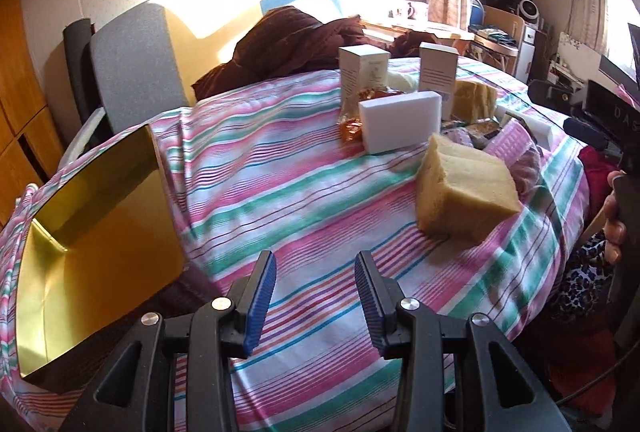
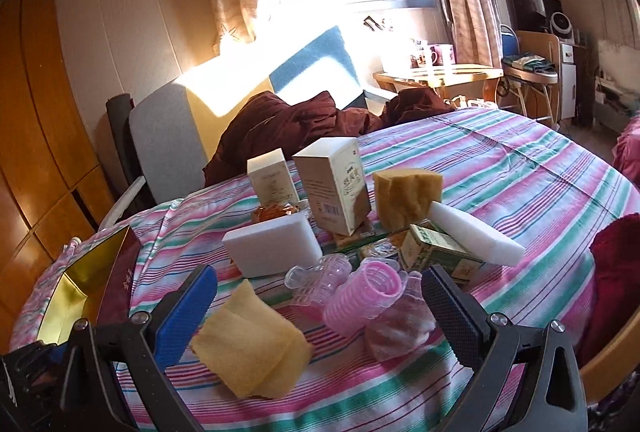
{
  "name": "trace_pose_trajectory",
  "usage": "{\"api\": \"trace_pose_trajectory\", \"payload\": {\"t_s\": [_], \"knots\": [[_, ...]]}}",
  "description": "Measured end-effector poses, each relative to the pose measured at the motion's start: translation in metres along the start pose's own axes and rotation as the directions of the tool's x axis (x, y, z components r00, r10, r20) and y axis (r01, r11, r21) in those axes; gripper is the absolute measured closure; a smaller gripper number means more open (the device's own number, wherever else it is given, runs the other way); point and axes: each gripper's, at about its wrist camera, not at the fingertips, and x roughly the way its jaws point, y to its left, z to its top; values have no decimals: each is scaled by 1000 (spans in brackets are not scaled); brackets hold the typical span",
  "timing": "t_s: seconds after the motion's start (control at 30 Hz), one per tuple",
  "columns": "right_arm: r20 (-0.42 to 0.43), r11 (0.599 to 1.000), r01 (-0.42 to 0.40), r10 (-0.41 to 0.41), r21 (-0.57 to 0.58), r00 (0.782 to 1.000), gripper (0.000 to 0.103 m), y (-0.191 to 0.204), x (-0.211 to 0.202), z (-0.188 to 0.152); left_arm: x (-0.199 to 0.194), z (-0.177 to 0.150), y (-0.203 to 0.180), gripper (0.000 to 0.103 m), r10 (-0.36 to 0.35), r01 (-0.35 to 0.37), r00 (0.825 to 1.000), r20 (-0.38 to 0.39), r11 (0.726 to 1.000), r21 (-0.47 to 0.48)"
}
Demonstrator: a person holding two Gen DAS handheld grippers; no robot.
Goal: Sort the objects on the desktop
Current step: 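Lower the left gripper around the yellow sponge and close it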
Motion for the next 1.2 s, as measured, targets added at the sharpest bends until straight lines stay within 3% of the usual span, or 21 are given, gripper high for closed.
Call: {"api": "trace_pose_trajectory", "payload": {"t_s": [0.4, 0.7, 0.9, 1.2], "knots": [[-38, 995, 29, -25, 95, 999, 0, -43, 10, -1, 21, 19, -71, 60, -177, 177, 984, -12, 972, 157], [-64, 992, 45, -38, 120, 997, 0, -55, 19, -7, 28, 20, -84, 58, -216, 221, 975, -43, 963, 156], [-79, 991, 50, -41, 121, 996, 0, -53, 23, -9, 27, 8, -86, 58, -127, 128, 992, -18, 979, 160], [-81, 996, 51, -45, 72, 996, 0, -37, 19, -8, 31, 6, -72, 58, -211, 215, 976, -52, 973, 85]]}}
